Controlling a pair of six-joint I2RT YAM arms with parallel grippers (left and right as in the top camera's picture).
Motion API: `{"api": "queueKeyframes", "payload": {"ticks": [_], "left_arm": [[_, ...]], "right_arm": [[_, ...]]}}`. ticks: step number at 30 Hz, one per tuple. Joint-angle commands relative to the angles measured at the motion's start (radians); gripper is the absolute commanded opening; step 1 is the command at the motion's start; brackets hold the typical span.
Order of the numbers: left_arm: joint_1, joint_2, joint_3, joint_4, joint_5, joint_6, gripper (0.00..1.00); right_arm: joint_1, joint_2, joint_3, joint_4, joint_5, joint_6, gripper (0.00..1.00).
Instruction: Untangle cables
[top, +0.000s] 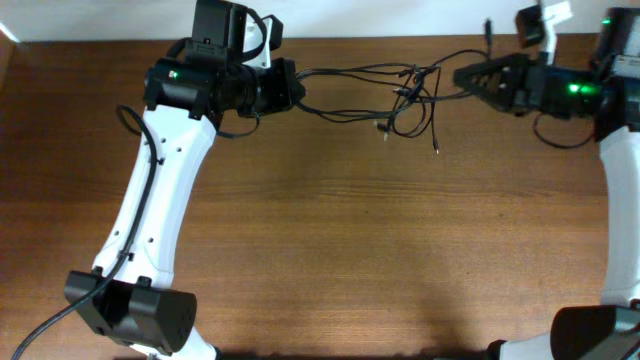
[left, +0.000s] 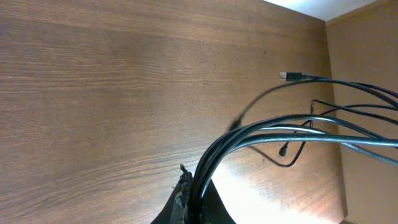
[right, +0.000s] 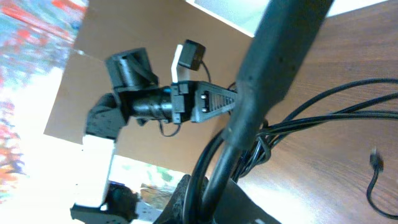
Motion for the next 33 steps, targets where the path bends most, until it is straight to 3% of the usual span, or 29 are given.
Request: {"api": "queueKeyframes", "payload": {"ticks": [1, 5, 8, 12, 16, 18, 20, 21, 24, 28, 33], "left_arm": [[0.024, 0.003, 0.016, -0.018, -0.109, 0.03, 0.0], [0.025, 0.003, 0.016, -0.052, -0.177, 0.043, 0.0], [0.025, 0.003, 0.016, -0.093, -0.255, 0.043, 0.0], [0.027, 0.003, 0.016, -0.097, -0.281, 0.043, 0.0], [0.027, 0.003, 0.016, -0.103, -0.28, 0.043, 0.0], [0.025, 0.003, 0.016, -0.103, -0.272, 0.043, 0.0], [0.02, 0.003, 0.016, -0.089, -0.203, 0.103, 0.0], [0.008, 0.003, 0.018, -0.057, -0.104, 0.204, 0.0], [-0.022, 0.003, 0.042, -0.006, 0.095, 0.34, 0.0], [-0.034, 0.003, 0.103, 0.06, 0.274, 0.311, 0.0], [-0.031, 0.003, 0.175, 0.166, 0.29, 0.141, 0.0]], "right_arm": [[-0.08, -0.023, 0.01, -0.032, -0.119, -0.026, 0.04], [-0.191, -0.023, 0.01, -0.063, 0.008, -0.025, 0.04], [-0.274, -0.023, 0.01, -0.205, 0.498, -0.025, 0.04], [-0.278, -0.022, 0.01, -0.306, 0.975, -0.023, 0.04], [-0.278, -0.021, 0.01, -0.357, 1.278, 0.009, 0.04], [-0.277, -0.02, 0.01, -0.369, 1.26, -0.002, 0.04], [-0.273, -0.02, 0.01, -0.369, 1.088, -0.124, 0.1], [-0.265, -0.02, 0.01, -0.373, 0.93, -0.233, 0.3], [-0.225, -0.02, 0.01, -0.396, 0.772, -0.315, 0.56], [-0.087, -0.02, 0.01, -0.397, 0.713, -0.315, 0.64], [0.029, -0.02, 0.01, -0.348, 0.544, -0.308, 0.66]]}}
